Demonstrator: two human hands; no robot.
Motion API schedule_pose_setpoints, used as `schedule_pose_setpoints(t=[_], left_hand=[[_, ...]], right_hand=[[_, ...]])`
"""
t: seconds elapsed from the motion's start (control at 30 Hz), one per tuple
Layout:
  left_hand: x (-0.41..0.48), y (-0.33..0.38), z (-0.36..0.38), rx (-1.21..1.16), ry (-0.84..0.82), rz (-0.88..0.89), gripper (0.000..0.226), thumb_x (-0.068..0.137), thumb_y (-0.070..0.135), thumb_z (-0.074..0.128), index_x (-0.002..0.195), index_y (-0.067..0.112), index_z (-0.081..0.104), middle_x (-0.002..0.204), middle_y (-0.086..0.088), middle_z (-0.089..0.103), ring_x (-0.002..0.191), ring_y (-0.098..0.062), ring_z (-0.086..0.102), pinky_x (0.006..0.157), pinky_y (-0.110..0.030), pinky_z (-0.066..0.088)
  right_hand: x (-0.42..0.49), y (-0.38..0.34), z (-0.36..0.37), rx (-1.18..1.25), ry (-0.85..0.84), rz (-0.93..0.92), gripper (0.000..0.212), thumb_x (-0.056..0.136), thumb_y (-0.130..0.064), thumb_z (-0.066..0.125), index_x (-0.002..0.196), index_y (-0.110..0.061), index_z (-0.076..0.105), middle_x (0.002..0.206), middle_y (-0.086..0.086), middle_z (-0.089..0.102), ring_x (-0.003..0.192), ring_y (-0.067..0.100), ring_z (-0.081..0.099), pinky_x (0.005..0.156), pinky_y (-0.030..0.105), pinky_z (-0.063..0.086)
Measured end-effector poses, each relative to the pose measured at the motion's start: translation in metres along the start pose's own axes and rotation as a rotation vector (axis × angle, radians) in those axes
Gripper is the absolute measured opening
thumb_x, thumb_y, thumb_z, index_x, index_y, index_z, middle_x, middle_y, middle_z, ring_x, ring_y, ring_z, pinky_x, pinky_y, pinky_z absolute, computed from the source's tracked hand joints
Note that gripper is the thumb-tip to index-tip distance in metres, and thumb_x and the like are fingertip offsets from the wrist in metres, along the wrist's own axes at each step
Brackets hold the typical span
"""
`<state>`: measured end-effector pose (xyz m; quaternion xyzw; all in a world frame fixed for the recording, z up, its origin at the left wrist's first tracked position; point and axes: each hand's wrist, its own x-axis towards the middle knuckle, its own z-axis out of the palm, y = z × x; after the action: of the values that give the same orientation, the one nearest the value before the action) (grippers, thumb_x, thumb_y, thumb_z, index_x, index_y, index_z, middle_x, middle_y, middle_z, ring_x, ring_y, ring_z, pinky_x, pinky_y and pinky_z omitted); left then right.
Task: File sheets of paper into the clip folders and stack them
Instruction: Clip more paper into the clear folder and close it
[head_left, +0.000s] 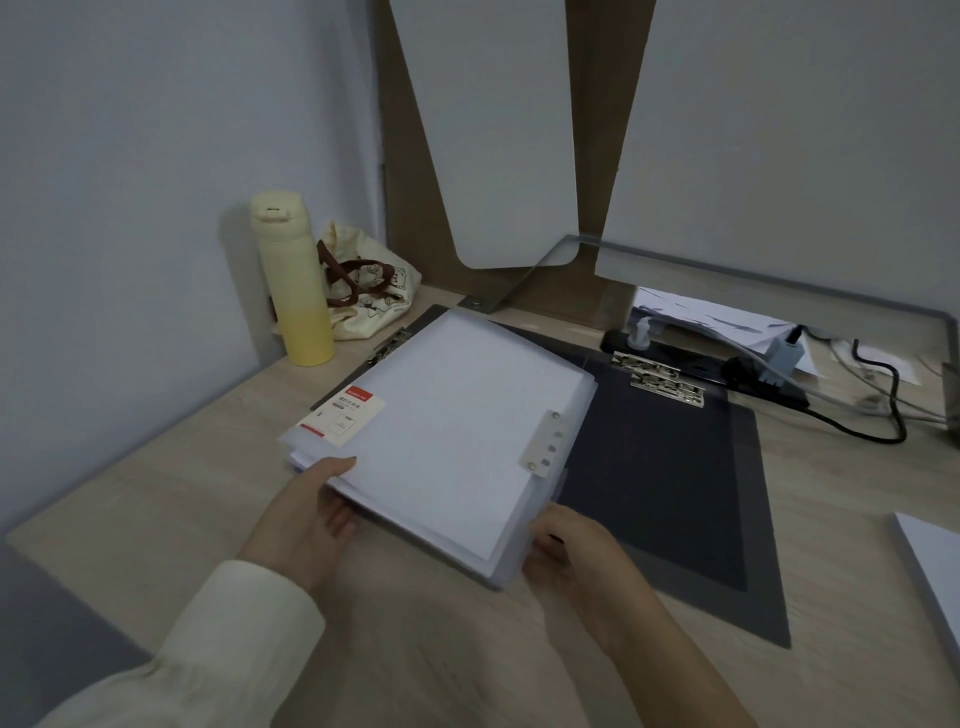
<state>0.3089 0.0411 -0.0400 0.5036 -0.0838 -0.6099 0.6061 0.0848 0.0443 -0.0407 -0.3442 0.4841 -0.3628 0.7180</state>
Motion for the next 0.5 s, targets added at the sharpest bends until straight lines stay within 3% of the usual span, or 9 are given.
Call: schedule_pose_setpoints(t=[0.1,0.17,0.27,0.33,0.4,0.5], left_hand=[[-0.004,-0.01,0.01,-0.115,-0.118,0.022,0.033,0.087,0.014,0.057,0.12,0.013,0.053,0.107,-0.009,0.064,0.1,-0.023,0.06,0.081,-0.035,0.049],[-0.005,-0.016,0.013,-0.14,-0.179,0.024,0.035,0.087,0.019,0.056,0.122,0.018,0.053,0.115,-0.009,0.065,0.108,-0.028,0.06,0.087,-0.042,0.049],[-0.004,-0.026,0.017,-0.121,-0.231,0.008,0.032,0.086,0.023,0.056,0.119,0.024,0.056,0.114,-0.007,0.068,0.107,-0.028,0.062,0.089,-0.045,0.049],[-0.004,-0.03,0.02,-0.087,-0.243,-0.009,0.028,0.086,0.023,0.057,0.115,0.024,0.057,0.111,-0.006,0.07,0.105,-0.026,0.062,0.086,-0.045,0.051],[-0.002,-0.034,0.022,-0.016,-0.229,-0.003,0.023,0.087,0.019,0.057,0.109,0.023,0.059,0.104,-0.004,0.071,0.101,-0.024,0.062,0.082,-0.044,0.052],[-0.001,-0.034,0.025,0.064,-0.2,0.048,0.019,0.089,0.012,0.055,0.105,0.022,0.059,0.095,-0.001,0.073,0.095,-0.022,0.065,0.073,-0.039,0.053]], right_hand=[[-0.003,-0.002,-0.001,-0.02,0.012,-0.027,0.032,0.085,0.007,0.041,0.064,-0.011,0.055,0.055,-0.002,0.061,0.046,0.006,0.058,0.052,0.019,0.046],[-0.005,-0.004,-0.001,-0.041,0.021,-0.037,0.025,0.083,0.007,0.042,0.078,-0.006,0.063,0.072,0.004,0.068,0.06,0.011,0.065,0.055,0.02,0.05],[-0.004,-0.005,-0.002,-0.093,0.094,-0.054,0.03,0.084,0.003,0.043,0.105,-0.002,0.064,0.104,0.014,0.069,0.093,0.025,0.066,0.075,0.029,0.052],[-0.001,-0.005,-0.003,-0.139,0.13,-0.05,0.032,0.085,0.001,0.043,0.109,-0.002,0.063,0.11,0.015,0.067,0.104,0.029,0.062,0.082,0.033,0.05],[-0.001,-0.005,-0.004,-0.154,0.138,-0.047,0.03,0.086,0.0,0.043,0.107,-0.003,0.064,0.109,0.015,0.067,0.103,0.03,0.063,0.084,0.035,0.051],[-0.006,-0.004,-0.005,-0.146,0.091,-0.063,0.024,0.084,-0.001,0.046,0.09,-0.01,0.068,0.092,0.009,0.07,0.085,0.022,0.067,0.068,0.026,0.052]])
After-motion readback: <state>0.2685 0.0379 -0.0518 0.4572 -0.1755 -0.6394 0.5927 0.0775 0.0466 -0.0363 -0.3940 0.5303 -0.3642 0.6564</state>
